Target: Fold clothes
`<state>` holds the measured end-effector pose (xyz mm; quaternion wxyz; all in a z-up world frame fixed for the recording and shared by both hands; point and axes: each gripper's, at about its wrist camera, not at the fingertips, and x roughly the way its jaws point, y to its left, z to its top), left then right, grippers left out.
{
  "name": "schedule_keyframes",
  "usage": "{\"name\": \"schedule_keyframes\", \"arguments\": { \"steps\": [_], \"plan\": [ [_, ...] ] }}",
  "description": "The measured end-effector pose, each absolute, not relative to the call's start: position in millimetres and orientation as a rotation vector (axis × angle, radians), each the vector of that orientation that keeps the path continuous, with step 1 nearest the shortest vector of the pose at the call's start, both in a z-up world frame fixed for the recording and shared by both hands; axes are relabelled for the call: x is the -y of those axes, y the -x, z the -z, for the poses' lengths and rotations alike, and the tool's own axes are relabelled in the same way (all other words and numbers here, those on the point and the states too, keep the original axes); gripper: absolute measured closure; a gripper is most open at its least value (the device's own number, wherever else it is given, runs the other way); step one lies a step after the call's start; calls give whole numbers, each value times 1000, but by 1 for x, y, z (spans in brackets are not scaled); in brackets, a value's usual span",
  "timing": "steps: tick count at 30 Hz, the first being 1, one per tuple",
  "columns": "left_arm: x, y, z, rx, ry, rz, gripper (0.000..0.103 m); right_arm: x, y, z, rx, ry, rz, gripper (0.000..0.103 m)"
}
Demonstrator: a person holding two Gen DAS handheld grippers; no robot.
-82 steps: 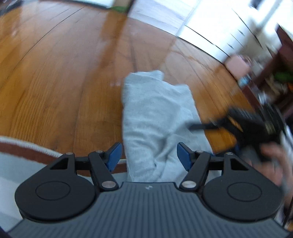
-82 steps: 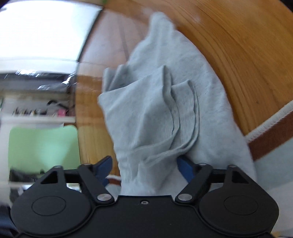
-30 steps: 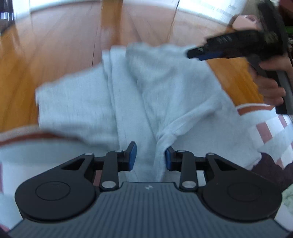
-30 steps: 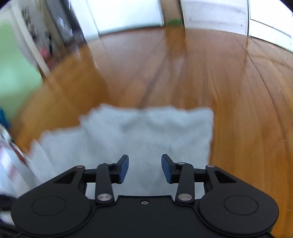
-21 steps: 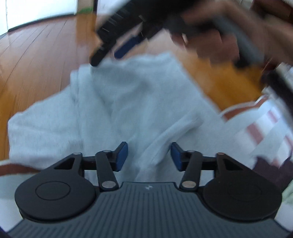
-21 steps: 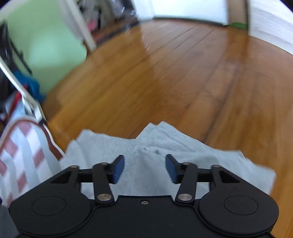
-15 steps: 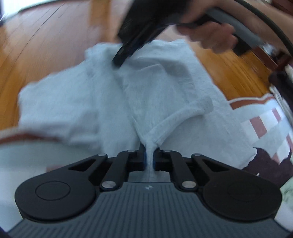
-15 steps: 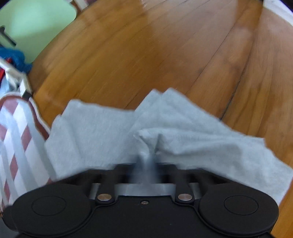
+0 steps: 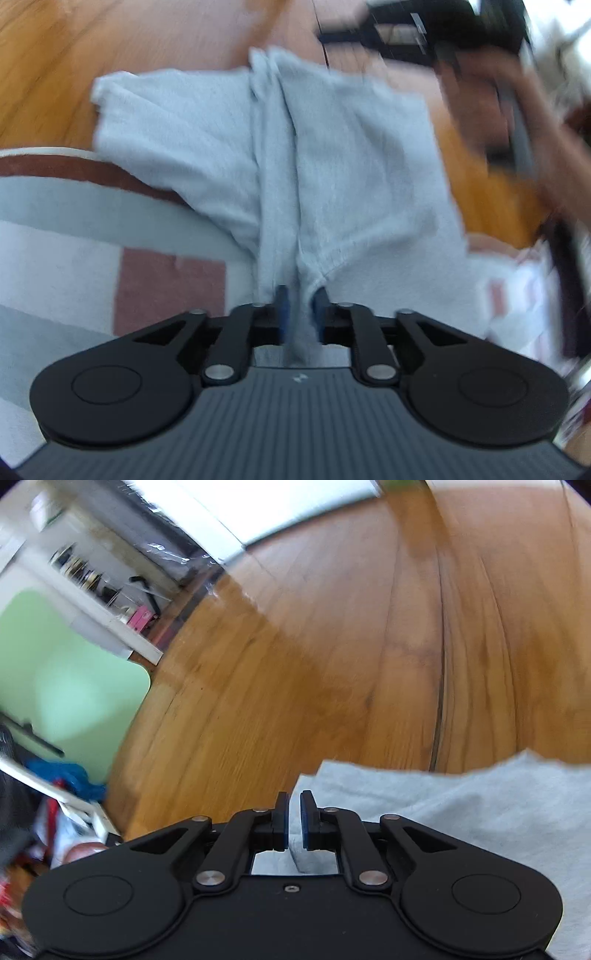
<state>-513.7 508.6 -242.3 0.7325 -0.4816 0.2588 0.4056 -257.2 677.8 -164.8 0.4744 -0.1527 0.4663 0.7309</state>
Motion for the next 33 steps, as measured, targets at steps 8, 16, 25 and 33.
{"name": "schedule_keyframes", "arguments": {
  "steps": [8,16,25,33],
  "plan": [
    [-523,566,244,-407,1131,-1185,52,-547,316,137,-786,658,-1973,69],
    [-555,553,257,-353,1151,-1221,39,-500,327,165,-822,830,-2003,61],
    [-563,542,260,-264,1033,-1248,98,-505,305,160,-911,649,-1975,57],
    [-536,470,200,-320,615,-988,98,-501,286,172,-776,739,-1756,57]
  ]
}}
